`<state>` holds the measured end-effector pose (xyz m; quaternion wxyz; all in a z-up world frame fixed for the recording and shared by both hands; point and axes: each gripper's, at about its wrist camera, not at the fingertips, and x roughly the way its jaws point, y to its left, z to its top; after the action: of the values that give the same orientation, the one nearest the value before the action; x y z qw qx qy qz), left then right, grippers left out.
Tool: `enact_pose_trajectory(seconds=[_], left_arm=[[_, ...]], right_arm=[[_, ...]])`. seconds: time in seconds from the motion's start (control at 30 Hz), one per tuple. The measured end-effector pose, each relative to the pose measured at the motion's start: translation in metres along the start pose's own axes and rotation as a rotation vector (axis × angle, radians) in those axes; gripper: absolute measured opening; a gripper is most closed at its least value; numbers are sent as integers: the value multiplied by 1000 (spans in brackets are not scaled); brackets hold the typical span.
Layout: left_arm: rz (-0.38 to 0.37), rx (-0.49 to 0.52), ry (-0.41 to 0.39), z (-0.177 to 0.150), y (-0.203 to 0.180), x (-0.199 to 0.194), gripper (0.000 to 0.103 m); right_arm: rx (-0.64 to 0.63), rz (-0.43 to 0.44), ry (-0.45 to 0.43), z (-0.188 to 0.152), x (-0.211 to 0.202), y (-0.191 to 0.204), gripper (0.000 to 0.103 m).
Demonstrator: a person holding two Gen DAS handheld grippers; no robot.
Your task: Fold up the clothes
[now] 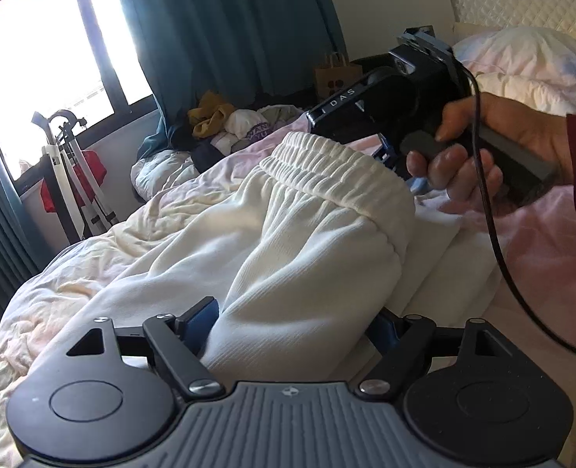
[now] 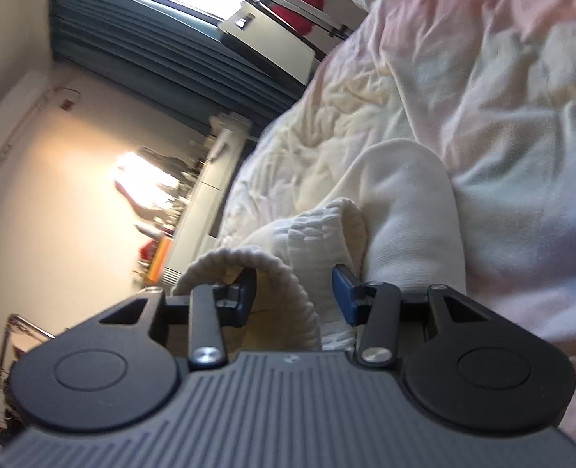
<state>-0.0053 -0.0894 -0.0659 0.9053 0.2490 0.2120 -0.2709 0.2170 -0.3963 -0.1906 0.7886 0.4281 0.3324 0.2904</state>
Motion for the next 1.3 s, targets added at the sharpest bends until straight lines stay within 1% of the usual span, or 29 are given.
enact_pose_trajectory(seconds=[0.03,0.07,0.1,0.13,0.17,0.2,0.3,0.37,0.4,0.47,0.53,0.6,0.67,0.7,0.77,0.83,0.9,0.97,1.07,1.1,1.13,1.17,1.2,1.23,1.27,1.3], left_arm=[[-1,2,-6,0,-1,1,79],[-2,6,-11,-1,-2,2,76],[1,11,-13,-2,-3,3,74],[4,16,-16,-3,-5,3,71],[7,20,-19,-4,-6,4,70],[9,17,-24,-4,-6,4,70],[22,3,-52,-2,-8,2,64],[37,5,-80,2,-11,0,52],[35,-3,-89,6,-12,-1,49],[13,-13,-93,17,-16,0,48],[-23,-17,-96,25,-20,4,48],[-57,-20,-101,32,-24,9,48],[-90,-31,-86,34,-29,20,48],[-101,-31,-72,34,-31,26,49],[-117,-25,-49,30,-36,34,53],[-125,-46,-42,28,-34,37,54],[-136,-77,-42,28,-29,37,55],[-140,-96,-49,29,-24,32,60],[-127,-110,-56,25,-18,22,63],[-121,-112,-54,23,-13,19,64],[-115,-113,-51,22,-11,15,66],[-109,-116,-48,20,-8,10,69],[-102,-118,-45,19,-6,5,69],[-91,-117,-49,18,-3,-1,69],[-81,-116,-53,17,1,-8,71],[-69,-114,-56,15,4,-14,72]], right_arm=[[-3,4,-2,0,0,2,39],[-4,6,-1,0,-1,4,25],[1,7,-7,1,-1,7,15],[9,6,-17,3,-1,10,15],[7,-3,-28,3,-2,15,14],[-7,-14,-43,3,-3,23,13],[-44,-12,-100,5,-12,44,13],[-64,1,-150,6,-22,56,12],[-70,15,-174,7,-28,59,12],[-77,44,-213,8,-40,66,12],[-82,30,-251,10,-53,66,12],[-55,-2,-282,14,-62,56,12],[-40,-78,-291,17,-67,41,12],[-25,-111,-284,19,-66,31,12],[18,-165,-254,20,-60,8,12],[57,-200,-215,18,-50,-10,13],[83,-209,-201,16,-45,-17,18],[88,-207,-209,16,-47,-13,19],[78,-218,-231,12,-53,2,28],[72,-227,-239,9,-56,7,33],[68,-243,-253,7,-61,12,37],[67,-260,-275,3,-68,16,46],[67,-273,-301,-2,-76,20,58],[67,-281,-328,-6,-84,24,65],[56,-298,-347,-10,-90,30,77],[38,-324,-361,-14,-96,36,84]])
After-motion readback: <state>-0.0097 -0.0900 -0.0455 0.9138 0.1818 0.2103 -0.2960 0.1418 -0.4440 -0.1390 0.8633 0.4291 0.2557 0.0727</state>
